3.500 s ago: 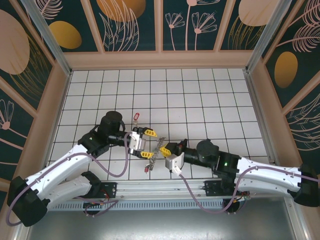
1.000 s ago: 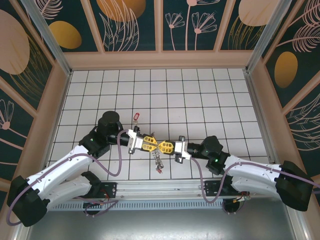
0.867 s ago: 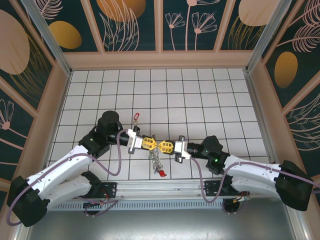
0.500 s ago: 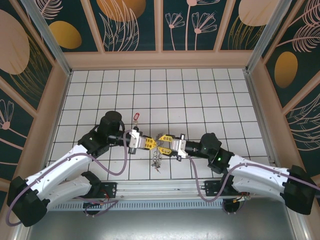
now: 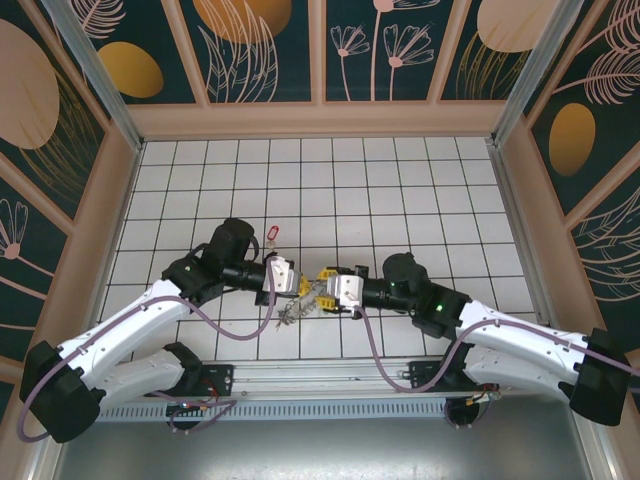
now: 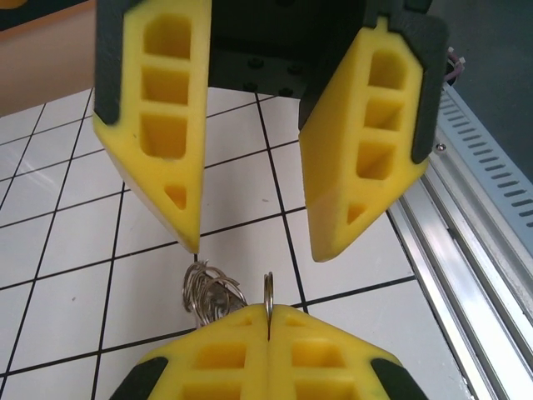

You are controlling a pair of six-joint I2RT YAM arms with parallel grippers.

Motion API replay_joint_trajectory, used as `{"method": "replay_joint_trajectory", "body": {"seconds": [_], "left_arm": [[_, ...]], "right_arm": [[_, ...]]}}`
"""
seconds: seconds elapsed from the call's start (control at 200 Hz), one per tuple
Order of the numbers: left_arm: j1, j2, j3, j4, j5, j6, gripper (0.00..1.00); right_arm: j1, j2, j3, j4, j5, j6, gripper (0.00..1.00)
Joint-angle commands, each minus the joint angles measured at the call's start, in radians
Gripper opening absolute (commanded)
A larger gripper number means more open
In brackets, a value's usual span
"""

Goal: Put the keys on the keyring

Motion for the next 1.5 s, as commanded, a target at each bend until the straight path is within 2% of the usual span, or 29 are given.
{"method": "replay_joint_trajectory", "body": {"seconds": [0.0, 0.125, 0.235, 0.44, 0.521, 0.681, 0.741, 0.761, 0.776, 0.826, 0.866, 0.886, 0.911, 0.956, 1.026, 1.086, 1.176, 1.491], "left_arm": [[-0.002, -0.006, 0.035, 0.016, 0.026, 0.011, 0.00], [-0.002, -0.001, 0.035, 0.029, 0.035, 0.006, 0.00], [-0.003, 0.013, 0.040, 0.033, 0.041, -0.001, 0.00], [-0.003, 0.007, 0.043, 0.061, 0.041, -0.026, 0.00], [-0.003, 0.002, 0.041, 0.067, 0.046, -0.030, 0.00], [-0.003, 0.009, 0.038, 0.064, 0.045, -0.032, 0.00], [-0.002, 0.007, 0.039, 0.069, 0.042, -0.039, 0.00], [-0.002, 0.004, 0.038, 0.075, 0.040, -0.044, 0.00], [-0.002, 0.002, 0.037, 0.080, 0.039, -0.052, 0.04], [-0.002, -0.016, 0.023, 0.133, 0.034, -0.097, 0.27], [-0.002, -0.038, 0.002, 0.184, 0.040, -0.137, 0.43], [-0.003, -0.052, -0.011, 0.211, 0.044, -0.150, 0.49], [-0.003, -0.070, -0.027, 0.241, 0.052, -0.162, 0.52], [-0.002, -0.101, -0.055, 0.279, 0.064, -0.183, 0.49], [-0.003, -0.128, -0.073, 0.304, 0.065, -0.198, 0.37], [-0.002, -0.129, -0.066, 0.283, 0.064, -0.196, 0.33], [-0.003, -0.121, -0.054, 0.256, 0.075, -0.195, 0.30], [-0.003, -0.074, -0.055, 0.314, 0.149, -0.229, 0.27]], "right_arm": [[-0.007, 0.000, 0.008, -0.032, -0.025, 0.023, 0.40], [-0.007, 0.006, -0.001, 0.020, -0.044, 0.056, 0.35], [-0.007, 0.027, 0.012, 0.026, -0.037, 0.061, 0.27], [-0.007, 0.076, 0.026, 0.013, -0.010, 0.081, 0.28], [-0.007, 0.081, 0.023, 0.030, 0.000, 0.092, 0.15], [-0.007, 0.065, 0.003, 0.095, -0.016, 0.108, 0.12], [-0.007, 0.061, 0.000, 0.109, -0.019, 0.111, 0.00], [-0.007, 0.060, -0.001, 0.113, -0.018, 0.111, 0.00], [-0.007, 0.060, -0.002, 0.117, -0.016, 0.112, 0.00], [-0.007, 0.051, -0.016, 0.146, -0.009, 0.115, 0.00], [-0.008, 0.038, -0.038, 0.192, -0.011, 0.123, 0.00], [-0.008, 0.028, -0.053, 0.227, -0.012, 0.130, 0.00], [-0.009, 0.009, -0.079, 0.279, -0.014, 0.143, 0.00], [-0.011, -0.023, -0.125, 0.373, -0.014, 0.167, 0.00], [-0.024, -0.071, -0.181, 0.481, -0.027, 0.203, 0.00], [-0.043, -0.101, -0.203, 0.517, -0.082, 0.229, 0.00], [-0.074, -0.129, -0.229, 0.580, -0.156, 0.281, 0.00], [-0.078, -0.097, -0.273, 0.744, -0.173, 0.364, 0.00]]}}
